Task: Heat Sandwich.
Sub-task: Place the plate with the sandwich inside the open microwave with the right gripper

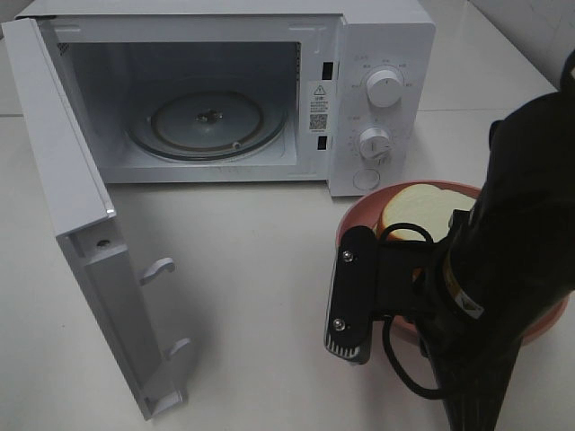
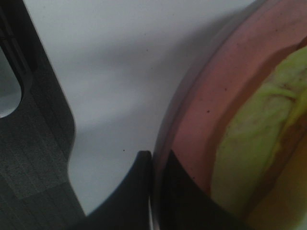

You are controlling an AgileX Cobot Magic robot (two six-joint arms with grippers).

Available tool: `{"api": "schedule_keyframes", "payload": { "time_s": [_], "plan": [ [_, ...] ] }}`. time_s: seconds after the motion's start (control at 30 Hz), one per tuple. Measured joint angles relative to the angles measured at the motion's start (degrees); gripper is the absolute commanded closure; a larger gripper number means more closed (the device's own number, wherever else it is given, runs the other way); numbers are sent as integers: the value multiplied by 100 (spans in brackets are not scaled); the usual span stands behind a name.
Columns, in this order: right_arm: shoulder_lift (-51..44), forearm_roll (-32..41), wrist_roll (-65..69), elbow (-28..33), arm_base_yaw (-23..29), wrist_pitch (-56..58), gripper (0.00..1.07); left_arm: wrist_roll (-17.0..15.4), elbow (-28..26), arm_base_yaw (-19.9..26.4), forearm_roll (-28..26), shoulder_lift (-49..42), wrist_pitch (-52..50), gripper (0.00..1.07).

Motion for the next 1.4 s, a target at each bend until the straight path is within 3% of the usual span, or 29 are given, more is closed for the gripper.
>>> {"api": "schedule_keyframes", "payload": {
  "time_s": [0.63, 1.1, 1.4],
  "plan": [
    [0, -6, -957, 11, 0, -745, 107, 0, 0, 0, 0, 0, 0, 7],
    [0, 258, -3220, 11, -653, -848, 107, 0, 0, 0, 0, 0, 0, 7],
    [0, 510, -4291, 11, -699, -1071, 107, 0, 0, 0, 0, 0, 0, 7]
  ]
}}
